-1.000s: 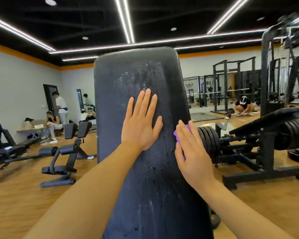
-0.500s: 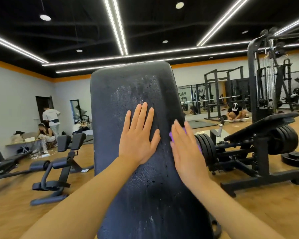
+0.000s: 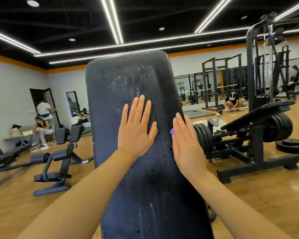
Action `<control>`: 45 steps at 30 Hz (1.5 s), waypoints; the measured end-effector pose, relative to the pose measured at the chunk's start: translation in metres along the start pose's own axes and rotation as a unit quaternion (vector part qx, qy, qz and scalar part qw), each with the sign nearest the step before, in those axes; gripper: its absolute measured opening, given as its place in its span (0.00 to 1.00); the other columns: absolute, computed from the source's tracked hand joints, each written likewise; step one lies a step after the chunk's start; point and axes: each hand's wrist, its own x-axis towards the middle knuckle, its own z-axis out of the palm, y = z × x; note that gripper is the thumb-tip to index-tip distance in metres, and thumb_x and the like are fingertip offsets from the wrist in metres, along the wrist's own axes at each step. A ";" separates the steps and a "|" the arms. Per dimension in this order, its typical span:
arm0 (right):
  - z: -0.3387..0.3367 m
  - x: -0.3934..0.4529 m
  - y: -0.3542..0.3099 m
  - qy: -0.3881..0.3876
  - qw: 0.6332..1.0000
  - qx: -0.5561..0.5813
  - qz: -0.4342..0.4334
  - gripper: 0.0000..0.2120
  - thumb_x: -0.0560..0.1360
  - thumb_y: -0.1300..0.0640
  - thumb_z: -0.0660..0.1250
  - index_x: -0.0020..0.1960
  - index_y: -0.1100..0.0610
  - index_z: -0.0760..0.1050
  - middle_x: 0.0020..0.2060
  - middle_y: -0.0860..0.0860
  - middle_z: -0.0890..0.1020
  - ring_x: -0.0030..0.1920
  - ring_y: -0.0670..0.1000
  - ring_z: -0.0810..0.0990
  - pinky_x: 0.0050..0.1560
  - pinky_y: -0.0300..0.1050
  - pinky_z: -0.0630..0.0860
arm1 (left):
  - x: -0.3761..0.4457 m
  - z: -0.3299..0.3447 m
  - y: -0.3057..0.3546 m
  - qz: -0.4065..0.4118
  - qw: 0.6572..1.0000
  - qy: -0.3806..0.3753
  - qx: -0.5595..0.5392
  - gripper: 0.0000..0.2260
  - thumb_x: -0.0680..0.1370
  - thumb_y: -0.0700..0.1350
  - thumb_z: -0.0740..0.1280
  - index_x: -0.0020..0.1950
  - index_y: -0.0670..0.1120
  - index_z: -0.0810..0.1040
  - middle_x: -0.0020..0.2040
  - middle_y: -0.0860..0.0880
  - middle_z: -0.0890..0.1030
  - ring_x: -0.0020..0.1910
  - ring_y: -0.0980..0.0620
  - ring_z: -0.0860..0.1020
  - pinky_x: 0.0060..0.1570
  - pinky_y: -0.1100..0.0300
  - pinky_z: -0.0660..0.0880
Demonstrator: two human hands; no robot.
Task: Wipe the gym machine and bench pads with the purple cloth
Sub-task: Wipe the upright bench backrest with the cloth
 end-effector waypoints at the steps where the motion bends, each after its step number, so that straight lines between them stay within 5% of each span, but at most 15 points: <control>1: -0.003 -0.015 0.001 0.004 1.000 0.012 -0.010 0.21 0.83 0.59 0.55 0.74 0.65 0.65 0.75 0.58 0.66 0.77 0.59 0.60 0.75 0.56 0.61 | -0.002 0.000 0.000 0.001 1.000 0.000 0.002 0.28 0.83 0.55 0.50 0.80 0.42 0.59 0.81 0.42 0.57 0.80 0.43 0.54 0.78 0.43 0.50; 5: -0.016 -0.133 0.002 -0.016 1.000 0.023 -0.012 0.21 0.81 0.57 0.57 0.72 0.64 0.70 0.74 0.56 0.68 0.75 0.60 0.63 0.75 0.47 0.59 | -0.010 0.000 0.002 0.004 1.000 -0.018 0.015 0.29 0.83 0.56 0.49 0.81 0.42 0.57 0.81 0.42 0.55 0.81 0.44 0.52 0.79 0.43 0.48; 8: -0.012 -0.190 0.010 -0.034 0.998 0.028 -0.047 0.19 0.83 0.55 0.53 0.70 0.62 0.68 0.78 0.51 0.59 0.77 0.59 0.58 0.71 0.50 0.64 | -0.011 -0.001 0.004 -0.002 0.999 -0.030 0.029 0.30 0.83 0.57 0.48 0.81 0.42 0.56 0.81 0.42 0.54 0.81 0.44 0.50 0.79 0.43 0.46; 12: -0.014 -0.161 0.006 -0.026 0.998 0.063 -0.018 0.21 0.80 0.59 0.58 0.72 0.62 0.68 0.77 0.50 0.63 0.76 0.58 0.63 0.74 0.43 0.62 | -0.011 -0.002 0.006 -0.004 0.999 -0.034 0.036 0.30 0.83 0.57 0.48 0.81 0.42 0.55 0.81 0.42 0.54 0.81 0.43 0.50 0.79 0.43 0.45; 15: -0.011 -0.092 -0.001 -0.006 0.997 0.072 0.000 0.20 0.82 0.61 0.56 0.72 0.64 0.69 0.74 0.55 0.68 0.76 0.59 0.63 0.69 0.47 0.70 | -0.011 -0.002 0.006 -0.005 0.998 -0.035 0.042 0.30 0.83 0.57 0.48 0.81 0.41 0.55 0.81 0.41 0.54 0.81 0.43 0.50 0.78 0.42 0.46; 19: -0.001 -0.019 -0.002 0.013 0.997 0.070 0.018 0.21 0.82 0.60 0.55 0.74 0.65 0.66 0.73 0.59 0.68 0.76 0.60 0.60 0.73 0.54 0.64 | -0.009 -0.005 0.007 -0.001 0.998 -0.041 0.041 0.30 0.83 0.57 0.47 0.81 0.41 0.55 0.81 0.41 0.54 0.81 0.43 0.51 0.78 0.42 0.48; 23: -0.004 -0.088 -0.003 0.024 0.998 0.059 0.009 0.21 0.82 0.60 0.59 0.74 0.62 0.67 0.73 0.56 0.70 0.75 0.60 0.63 0.67 0.58 0.73 | -0.009 -0.006 0.006 -0.002 0.998 -0.046 0.037 0.30 0.83 0.57 0.48 0.81 0.42 0.55 0.81 0.42 0.53 0.81 0.43 0.50 0.78 0.42 0.47; 27: -0.016 -0.164 -0.005 -0.022 0.997 0.063 -0.025 0.20 0.83 0.55 0.57 0.74 0.57 0.65 0.73 0.52 0.70 0.75 0.58 0.65 0.68 0.59 0.70 | -0.011 -0.005 0.008 -0.007 0.998 -0.043 0.038 0.30 0.83 0.56 0.48 0.81 0.41 0.55 0.81 0.41 0.54 0.81 0.42 0.51 0.78 0.42 0.48; 35: -0.017 -0.139 0.010 -0.007 0.994 0.091 -0.060 0.26 0.76 0.46 0.68 0.71 0.53 0.72 0.71 0.52 0.73 0.73 0.58 0.69 0.65 0.59 0.74 | -0.012 -0.006 0.010 -0.014 0.998 -0.042 0.034 0.30 0.83 0.57 0.47 0.81 0.41 0.56 0.81 0.41 0.56 0.80 0.42 0.53 0.78 0.41 0.50; 42: -0.022 -0.180 0.004 -0.037 0.997 0.058 -0.028 0.19 0.80 0.53 0.63 0.69 0.58 0.75 0.70 0.52 0.74 0.74 0.57 0.67 0.65 0.52 0.74 | -0.012 -0.007 0.009 -0.013 0.998 -0.051 0.036 0.30 0.84 0.57 0.46 0.81 0.41 0.54 0.81 0.41 0.54 0.81 0.42 0.51 0.78 0.42 0.47; 45: -0.030 -0.218 0.003 -0.061 0.996 0.026 -0.067 0.18 0.85 0.54 0.53 0.70 0.58 0.71 0.69 0.53 0.73 0.72 0.59 0.67 0.57 0.54 0.80 | -0.012 -0.007 0.009 -0.018 0.998 -0.057 0.035 0.30 0.84 0.57 0.46 0.82 0.42 0.53 0.81 0.42 0.53 0.81 0.42 0.50 0.79 0.42 0.46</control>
